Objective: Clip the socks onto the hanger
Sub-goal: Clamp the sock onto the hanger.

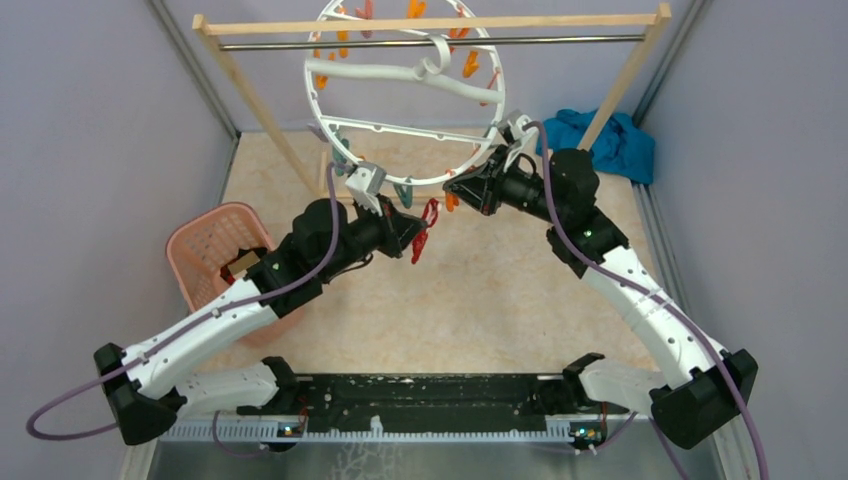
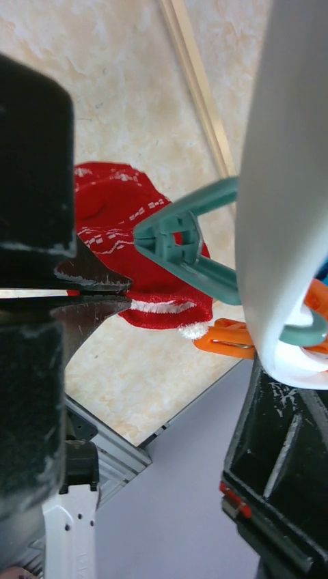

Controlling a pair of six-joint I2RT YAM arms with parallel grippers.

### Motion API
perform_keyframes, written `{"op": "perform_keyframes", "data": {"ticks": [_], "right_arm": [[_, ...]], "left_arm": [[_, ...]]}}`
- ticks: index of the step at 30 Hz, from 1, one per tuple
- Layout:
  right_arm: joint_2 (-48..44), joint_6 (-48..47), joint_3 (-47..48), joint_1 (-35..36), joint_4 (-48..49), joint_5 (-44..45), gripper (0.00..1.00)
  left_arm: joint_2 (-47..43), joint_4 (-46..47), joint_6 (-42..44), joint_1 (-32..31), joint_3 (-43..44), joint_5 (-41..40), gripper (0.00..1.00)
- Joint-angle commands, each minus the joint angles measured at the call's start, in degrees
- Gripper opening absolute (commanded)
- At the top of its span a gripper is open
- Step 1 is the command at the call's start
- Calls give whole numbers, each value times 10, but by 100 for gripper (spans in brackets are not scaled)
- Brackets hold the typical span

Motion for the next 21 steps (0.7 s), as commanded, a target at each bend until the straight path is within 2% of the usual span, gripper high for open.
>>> {"op": "perform_keyframes", "data": {"ticks": [1,21], "right_arm": [[8,3,19,4,-39,-22,0],[26,1,49,4,-41,-16,0]], "left_arm": [[47,-10,-18,-3,51,-12,0],[114,-23,-17,-4,113,-3,0]]}}
